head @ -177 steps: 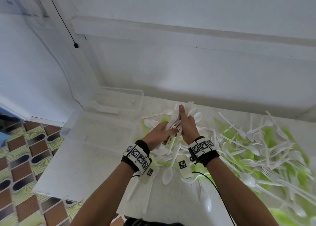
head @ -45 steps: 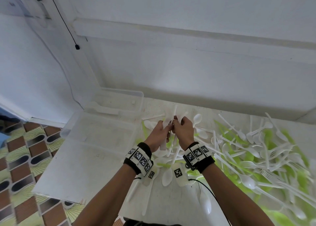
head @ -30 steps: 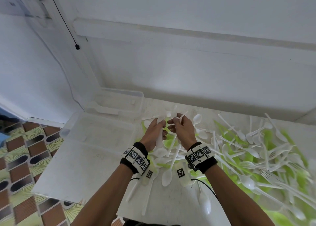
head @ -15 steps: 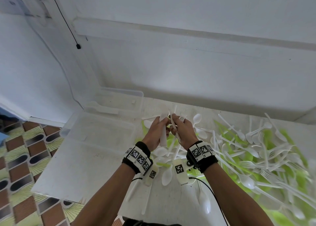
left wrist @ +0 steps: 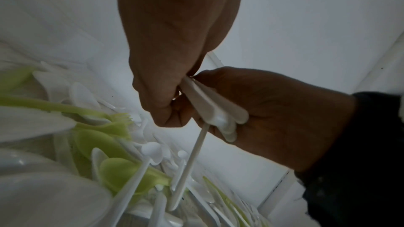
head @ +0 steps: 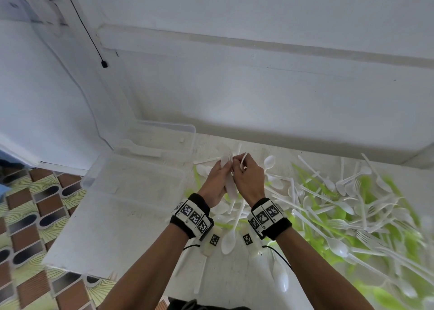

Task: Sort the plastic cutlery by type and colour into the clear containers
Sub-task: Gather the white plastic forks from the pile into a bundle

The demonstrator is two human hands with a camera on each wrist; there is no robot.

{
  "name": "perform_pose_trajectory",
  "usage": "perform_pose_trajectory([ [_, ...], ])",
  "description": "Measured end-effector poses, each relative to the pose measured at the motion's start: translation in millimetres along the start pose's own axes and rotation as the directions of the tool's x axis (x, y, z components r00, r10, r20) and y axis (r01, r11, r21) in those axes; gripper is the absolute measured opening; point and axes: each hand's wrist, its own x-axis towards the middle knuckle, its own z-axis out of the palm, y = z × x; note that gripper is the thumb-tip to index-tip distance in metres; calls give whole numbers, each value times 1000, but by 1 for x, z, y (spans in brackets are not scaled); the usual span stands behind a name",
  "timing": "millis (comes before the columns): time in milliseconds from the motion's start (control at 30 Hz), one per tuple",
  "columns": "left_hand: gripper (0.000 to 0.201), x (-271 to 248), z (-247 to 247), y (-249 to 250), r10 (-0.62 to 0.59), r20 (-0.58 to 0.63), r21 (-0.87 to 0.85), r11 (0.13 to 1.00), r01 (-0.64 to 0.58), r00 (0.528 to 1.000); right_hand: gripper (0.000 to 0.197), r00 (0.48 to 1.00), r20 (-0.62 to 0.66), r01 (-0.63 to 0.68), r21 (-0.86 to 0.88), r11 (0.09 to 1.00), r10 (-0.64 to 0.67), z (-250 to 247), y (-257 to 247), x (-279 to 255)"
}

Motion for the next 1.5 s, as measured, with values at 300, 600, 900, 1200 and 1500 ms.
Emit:
perform_pose_trajectory([
  [300,36,2,-7,2,-4,-46,-37,999,2,999,15,982,139,-147,104,984,132,1,-4,6],
  [600,11,5,-23,9,-1,-22,112,994,3,1000,34,871,348,-474,411,779,346,-24,-17,31],
  [900,19,-3,-14,-3,174,9,593,792,-145,985,9,975,-7,-218,213,953,224,-14,-9,32],
  [1200,24,2,-21,-4,278,66,790,572,-220,958,23,963,187,-209,60,976,195,-13,-5,33],
  [1500,21,4,-14,3,275,27,768,610,-196,961,31,973,161,-188,161,969,162,-10,-20,7],
])
